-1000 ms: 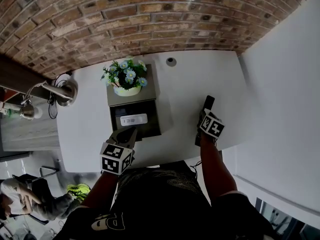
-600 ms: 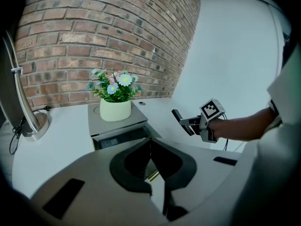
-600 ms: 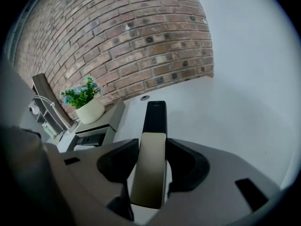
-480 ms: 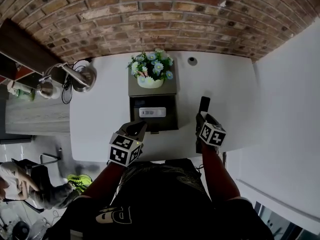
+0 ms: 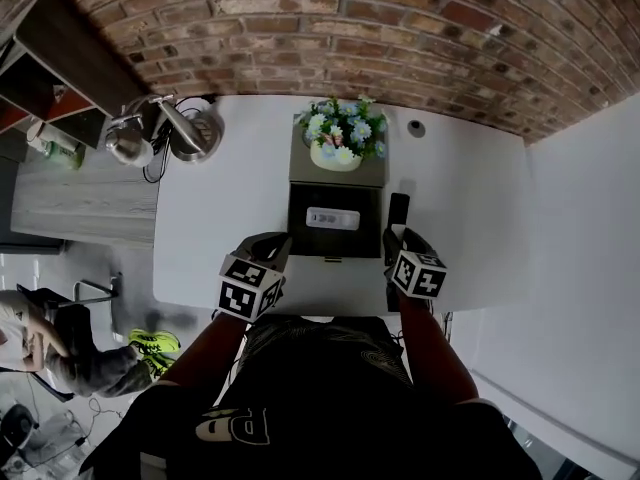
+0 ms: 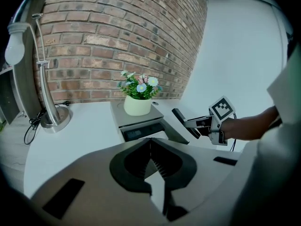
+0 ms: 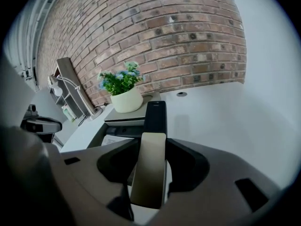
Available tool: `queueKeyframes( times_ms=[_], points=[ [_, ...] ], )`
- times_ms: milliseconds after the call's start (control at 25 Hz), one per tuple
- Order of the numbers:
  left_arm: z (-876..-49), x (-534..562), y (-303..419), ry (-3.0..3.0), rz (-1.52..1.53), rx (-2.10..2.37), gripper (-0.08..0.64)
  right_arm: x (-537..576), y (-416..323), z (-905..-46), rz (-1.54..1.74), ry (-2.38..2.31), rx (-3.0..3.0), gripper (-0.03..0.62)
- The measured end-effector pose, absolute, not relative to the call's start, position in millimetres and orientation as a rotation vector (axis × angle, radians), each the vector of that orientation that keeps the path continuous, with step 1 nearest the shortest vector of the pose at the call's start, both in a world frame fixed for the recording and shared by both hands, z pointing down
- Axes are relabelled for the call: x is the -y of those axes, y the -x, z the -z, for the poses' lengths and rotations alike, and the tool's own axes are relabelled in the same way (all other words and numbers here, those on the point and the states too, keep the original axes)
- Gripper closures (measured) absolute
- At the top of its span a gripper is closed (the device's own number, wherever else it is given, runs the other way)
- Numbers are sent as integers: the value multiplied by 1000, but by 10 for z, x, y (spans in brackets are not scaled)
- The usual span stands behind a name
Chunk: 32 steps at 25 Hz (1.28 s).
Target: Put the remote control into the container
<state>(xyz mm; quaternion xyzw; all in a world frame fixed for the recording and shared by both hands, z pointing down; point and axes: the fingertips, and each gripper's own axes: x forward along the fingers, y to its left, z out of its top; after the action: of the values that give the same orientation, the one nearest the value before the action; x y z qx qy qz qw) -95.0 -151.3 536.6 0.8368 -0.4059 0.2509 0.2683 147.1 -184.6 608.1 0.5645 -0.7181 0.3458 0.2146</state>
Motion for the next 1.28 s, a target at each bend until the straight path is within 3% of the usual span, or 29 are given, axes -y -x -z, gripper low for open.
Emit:
queueKeyframes(
  times_ms=[160,400,760,1280],
  points=[
    [-5385,1484,1069,-2238,-654,1123,552,1905,-1012,-5979,-823,-1349,2131,399],
    [-5351,1465,1203,-2218,-621,1169,552,1782,-187,-5966,-337,-703,2248,399],
    [-5333,1374,1483,-2151,-587,1278,552,1537,-4,-6431,129,2,1970,399],
    [-5271,1301,1699,-2150,-560,1320,552,1595,87,-6518,115,38,1880,399]
  ],
)
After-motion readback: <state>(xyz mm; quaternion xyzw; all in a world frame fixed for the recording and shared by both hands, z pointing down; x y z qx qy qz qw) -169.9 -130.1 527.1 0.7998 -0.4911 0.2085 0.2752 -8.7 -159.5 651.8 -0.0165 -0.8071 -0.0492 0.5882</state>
